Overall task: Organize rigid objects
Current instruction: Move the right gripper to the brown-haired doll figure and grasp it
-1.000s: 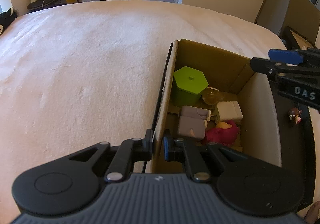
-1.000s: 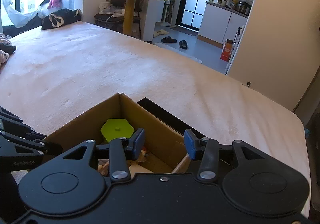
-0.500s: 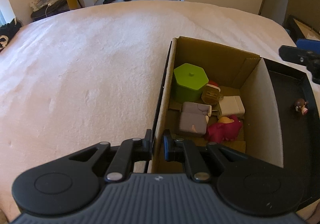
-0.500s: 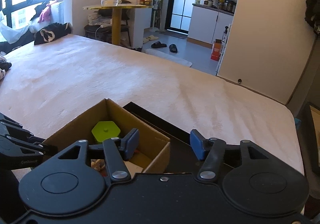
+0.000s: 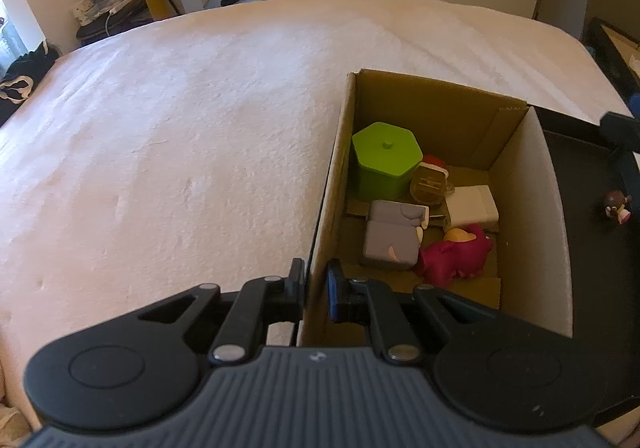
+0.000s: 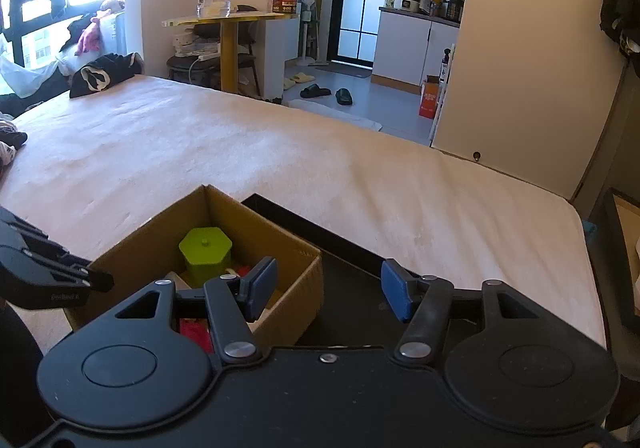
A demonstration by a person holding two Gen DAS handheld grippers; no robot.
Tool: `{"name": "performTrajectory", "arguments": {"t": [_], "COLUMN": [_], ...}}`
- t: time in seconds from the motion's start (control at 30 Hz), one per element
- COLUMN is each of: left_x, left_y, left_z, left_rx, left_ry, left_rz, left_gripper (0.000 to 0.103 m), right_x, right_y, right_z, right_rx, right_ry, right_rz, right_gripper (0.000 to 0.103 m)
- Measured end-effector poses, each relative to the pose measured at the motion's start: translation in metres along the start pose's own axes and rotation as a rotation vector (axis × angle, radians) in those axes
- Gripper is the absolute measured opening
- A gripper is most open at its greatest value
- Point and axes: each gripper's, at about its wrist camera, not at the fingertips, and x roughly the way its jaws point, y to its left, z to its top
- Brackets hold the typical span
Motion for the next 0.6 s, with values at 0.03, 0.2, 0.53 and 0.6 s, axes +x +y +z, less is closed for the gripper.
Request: {"name": "performTrajectory", "arguments": {"t": [0.03,0.2,0.53,0.6], "left_x": [0.0,-0.003,-0.002,-0.002], "left_y": [-0.002,-0.007,-0.021,-0.023], "left_z": [0.001,0.0,0.006,0.008], "left_rx": [0.003,0.012,0.043,0.038], "left_ry": [0.003,0.001,0.044,0.053], "left_rz": [0.008,0.051,0.114,0.117], "left_gripper": [0.011,0.011,0.019,0.024], "right_x": [0.0,0.01,0.025,0.026], "right_y": [-0.001,0.007,-0.031,-0.037], "right_z": [-0.001,-0.007,-0.024,-0.029], "right_rx": [0.004,0.008,0.06,0.06], "right_ry": [0.002,0.021,0.109,0.116], "right_rz": [-0.002,-0.027,-0.077,-0.092], "right_gripper": [0.058,0.058,0.058,0.058]}}
